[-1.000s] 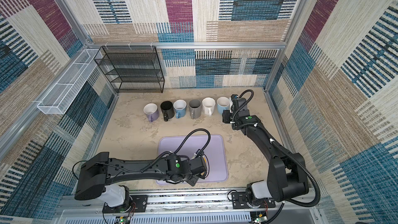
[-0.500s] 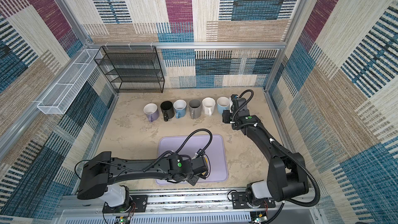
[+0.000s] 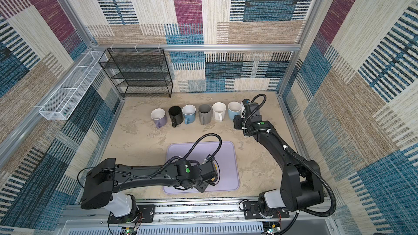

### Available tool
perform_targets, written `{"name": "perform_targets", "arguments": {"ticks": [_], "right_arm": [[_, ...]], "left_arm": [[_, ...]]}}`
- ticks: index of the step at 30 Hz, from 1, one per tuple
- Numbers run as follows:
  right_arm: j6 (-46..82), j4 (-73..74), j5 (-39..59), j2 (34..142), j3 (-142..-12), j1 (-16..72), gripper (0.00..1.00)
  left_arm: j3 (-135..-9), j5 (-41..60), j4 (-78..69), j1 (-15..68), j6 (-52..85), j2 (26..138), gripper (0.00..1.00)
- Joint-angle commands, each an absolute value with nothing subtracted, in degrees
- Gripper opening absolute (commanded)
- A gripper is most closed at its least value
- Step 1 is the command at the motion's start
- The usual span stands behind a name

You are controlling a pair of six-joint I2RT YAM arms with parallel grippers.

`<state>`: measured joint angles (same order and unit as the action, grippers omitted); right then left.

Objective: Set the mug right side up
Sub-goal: 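Lift the yellow mug off the tray with the left gripper, then carry the yellow mug toward the right gripper while the right gripper approaches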

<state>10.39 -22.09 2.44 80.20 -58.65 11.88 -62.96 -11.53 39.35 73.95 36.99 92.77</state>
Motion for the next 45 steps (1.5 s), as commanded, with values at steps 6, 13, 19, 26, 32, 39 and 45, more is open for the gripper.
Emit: {"name": "perform_targets", "arguments": {"ticks": [6, 13, 19, 26, 32, 39, 45], "right_arm": [[10.53, -20.74, 2.57, 80.07, -58.54, 11.82, 0.59], [11.69, -19.53, 3.94, 79.85, -57.01, 11.87, 0.58], [12.30, -18.46, 5.60, 79.85, -55.45, 11.86, 0.58], [13.43, -15.82, 8.66, 80.28, -53.10, 11.86, 0.57], [14.36, -13.31, 12.09, 79.77, -51.68, 11.86, 0.56], [15.33, -10.85, 16.62, 78.69, -50.61, 11.87, 0.55], [17.43, -4.47, 26.87, 77.54, -48.90, 11.95, 0.55]], "left_arm": [[-59.94, -10.55, 35.39, 66.20, 31.67, 87.65, 0.00], [-59.98, -2.50, 27.16, 56.25, 29.03, 88.12, 0.00], [-61.50, 5.25, 24.70, 49.34, 27.29, 88.59, 0.00], [-59.47, 16.58, 18.38, 42.75, 28.20, 85.34, 0.00], [-57.75, 24.10, 12.38, 37.58, 29.22, 82.62, 0.00], [-55.06, 31.95, 2.30, 31.97, 33.89, 79.15, 0.00], [-53.18, 36.15, -4.60, 28.25, 36.92, 75.07, 0.00]]}}
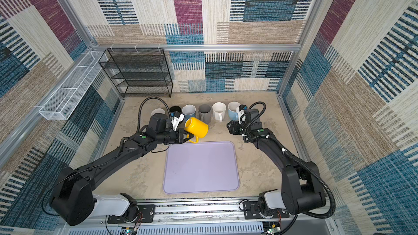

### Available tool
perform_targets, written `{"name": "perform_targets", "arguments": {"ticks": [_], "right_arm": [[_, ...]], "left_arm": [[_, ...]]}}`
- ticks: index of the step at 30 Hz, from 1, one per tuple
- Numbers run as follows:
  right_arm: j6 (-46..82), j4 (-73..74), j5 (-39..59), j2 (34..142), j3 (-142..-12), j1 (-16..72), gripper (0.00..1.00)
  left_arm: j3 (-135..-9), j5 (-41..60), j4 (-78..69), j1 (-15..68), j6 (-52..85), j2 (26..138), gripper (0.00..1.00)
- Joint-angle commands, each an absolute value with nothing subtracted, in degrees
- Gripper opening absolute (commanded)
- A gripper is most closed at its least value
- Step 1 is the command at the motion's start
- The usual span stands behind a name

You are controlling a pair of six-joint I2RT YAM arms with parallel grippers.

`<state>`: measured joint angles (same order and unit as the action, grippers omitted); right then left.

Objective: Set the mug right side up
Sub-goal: 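Carry the yellow mug toward the right gripper while the right gripper approaches, then grasp the yellow mug's rim with the right gripper beside the left gripper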

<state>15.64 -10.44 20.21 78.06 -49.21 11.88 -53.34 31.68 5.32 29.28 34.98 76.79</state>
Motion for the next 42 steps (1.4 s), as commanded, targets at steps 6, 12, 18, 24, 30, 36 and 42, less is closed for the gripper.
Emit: {"name": "perform_targets", "arguments": {"ticks": [6, 12, 18, 24, 30, 36, 42], "right_arm": [[20.08, 0.87, 35.18, 76.27, -47.95, 11.95, 0.55], [22.85, 6.14, 41.96, 73.95, -47.65, 12.21, 0.56], [25.46, 10.81, 45.49, 72.01, -47.12, 13.74, 0.57], [26.84, 17.34, 48.90, 71.19, -45.84, 16.61, 0.60], [28.75, 23.02, 50.04, 71.63, -45.77, 20.18, 0.62], [30.93, 27.70, 50.47, 72.77, -45.88, 22.12, 0.71], [31.46, 29.15, 50.11, 74.76, -47.40, 23.96, 0.71]], "left_arm": [[-50.39, 35.84, -9.94, 25.80, 37.06, 69.75, 0.00], [-46.87, 35.76, -16.86, 23.64, 38.56, 65.32, 0.00], [-44.62, 39.69, -26.70, 22.67, 42.90, 65.59, 0.00], [-43.01, 44.11, -41.45, 21.90, 50.28, 68.62, 0.00], [-42.41, 48.01, -51.92, 22.00, 54.96, 72.13, 0.00], [-41.85, 49.20, -58.06, 22.02, 58.08, 74.41, 0.00], [-42.09, 49.40, -58.62, 22.23, 58.42, 75.24, 0.00]]}}
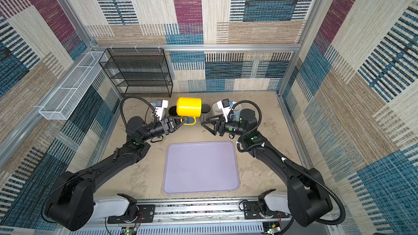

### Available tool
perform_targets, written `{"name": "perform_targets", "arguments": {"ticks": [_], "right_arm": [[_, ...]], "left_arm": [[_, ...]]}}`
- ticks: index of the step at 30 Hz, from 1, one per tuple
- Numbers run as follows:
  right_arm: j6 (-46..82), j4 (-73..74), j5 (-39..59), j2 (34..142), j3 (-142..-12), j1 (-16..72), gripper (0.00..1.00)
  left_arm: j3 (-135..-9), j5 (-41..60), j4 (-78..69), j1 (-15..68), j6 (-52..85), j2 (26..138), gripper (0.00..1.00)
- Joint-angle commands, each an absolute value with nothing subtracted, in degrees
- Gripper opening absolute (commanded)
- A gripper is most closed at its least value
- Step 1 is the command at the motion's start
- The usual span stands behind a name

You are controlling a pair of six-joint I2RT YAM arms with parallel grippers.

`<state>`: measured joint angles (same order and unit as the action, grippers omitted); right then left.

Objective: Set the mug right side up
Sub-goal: 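Grasp the yellow mug's rim with the right gripper beside the left gripper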

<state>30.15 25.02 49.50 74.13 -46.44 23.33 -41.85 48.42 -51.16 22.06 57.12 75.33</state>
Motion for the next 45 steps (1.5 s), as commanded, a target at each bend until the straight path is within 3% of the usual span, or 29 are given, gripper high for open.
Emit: {"name": "perform_targets", "arguments": {"ticks": [1, 12, 26, 39, 45], "right_arm": [[31.57, 29.55, 49.93, 75.12, -47.67, 24.40, 0.71], [34.28, 36.76, 48.47, 79.18, -49.00, 28.35, 0.65], [39.36, 44.98, 46.08, 80.21, -48.61, 31.07, 0.39], [41.78, 48.68, 45.09, 80.33, -48.47, 32.08, 0.23], [41.90, 49.23, 45.01, 79.68, -48.10, 32.26, 0.04]], "left_arm": [[-42.18, 49.26, -58.03, 22.24, 58.06, 75.18, 0.00], [-42.54, 48.99, -55.81, 23.23, 56.16, 74.49, 0.00], [-42.19, 48.58, -55.96, 23.72, 54.85, 74.07, 0.00], [-42.47, 48.92, -52.47, 25.17, 51.44, 72.69, 0.00], [-42.98, 49.47, -50.76, 25.42, 50.64, 72.81, 0.00]]}}
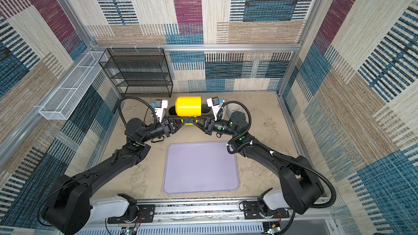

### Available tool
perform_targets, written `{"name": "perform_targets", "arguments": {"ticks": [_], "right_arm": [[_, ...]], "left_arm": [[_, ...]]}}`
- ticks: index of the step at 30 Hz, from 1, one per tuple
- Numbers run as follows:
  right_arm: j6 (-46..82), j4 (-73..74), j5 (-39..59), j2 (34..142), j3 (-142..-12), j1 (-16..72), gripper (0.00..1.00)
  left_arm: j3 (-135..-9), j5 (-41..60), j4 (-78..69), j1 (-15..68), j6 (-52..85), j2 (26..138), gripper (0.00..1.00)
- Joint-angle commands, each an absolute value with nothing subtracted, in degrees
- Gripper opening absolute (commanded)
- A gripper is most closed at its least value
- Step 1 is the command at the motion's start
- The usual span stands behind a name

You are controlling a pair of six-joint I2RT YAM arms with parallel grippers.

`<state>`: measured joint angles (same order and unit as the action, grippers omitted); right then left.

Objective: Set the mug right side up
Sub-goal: 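Grasp the yellow mug's rim with the right gripper beside the left gripper, then open the left gripper and pull back while the right gripper turns the mug upright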

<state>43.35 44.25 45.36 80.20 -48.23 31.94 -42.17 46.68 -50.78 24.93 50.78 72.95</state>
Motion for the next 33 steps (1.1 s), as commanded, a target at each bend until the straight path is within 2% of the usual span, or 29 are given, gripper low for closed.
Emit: {"name": "perform_targets", "arguments": {"ticks": [1, 8, 11, 18, 24, 33], "right_arm": [[41.92, 49.26, 45.08, 79.45, -48.02, 32.26, 0.00], [41.31, 49.38, 45.33, 78.23, -47.27, 32.37, 0.00], [41.00, 48.84, 45.27, 78.04, -47.25, 32.34, 0.00], [40.42, 47.16, 44.62, 78.22, -47.24, 32.34, 0.00], [39.85, 45.67, 43.39, 77.62, -47.10, 32.34, 0.00], [35.26, 35.56, 36.81, 76.35, -48.69, 32.30, 0.00]], "left_arm": [[-43.02, 49.57, -50.50, 25.41, 50.55, 72.82, 0.00], [-43.32, 49.09, -48.26, 25.52, 49.69, 72.21, 0.02], [-43.24, 48.53, -47.34, 25.50, 49.01, 71.68, 0.16], [-43.56, 46.51, -42.12, 25.42, 46.41, 70.01, 0.36], [-43.71, 45.70, -38.93, 25.42, 44.86, 69.18, 0.39], [-43.70, 43.95, -32.78, 25.44, 42.17, 68.53, 0.41]]}}
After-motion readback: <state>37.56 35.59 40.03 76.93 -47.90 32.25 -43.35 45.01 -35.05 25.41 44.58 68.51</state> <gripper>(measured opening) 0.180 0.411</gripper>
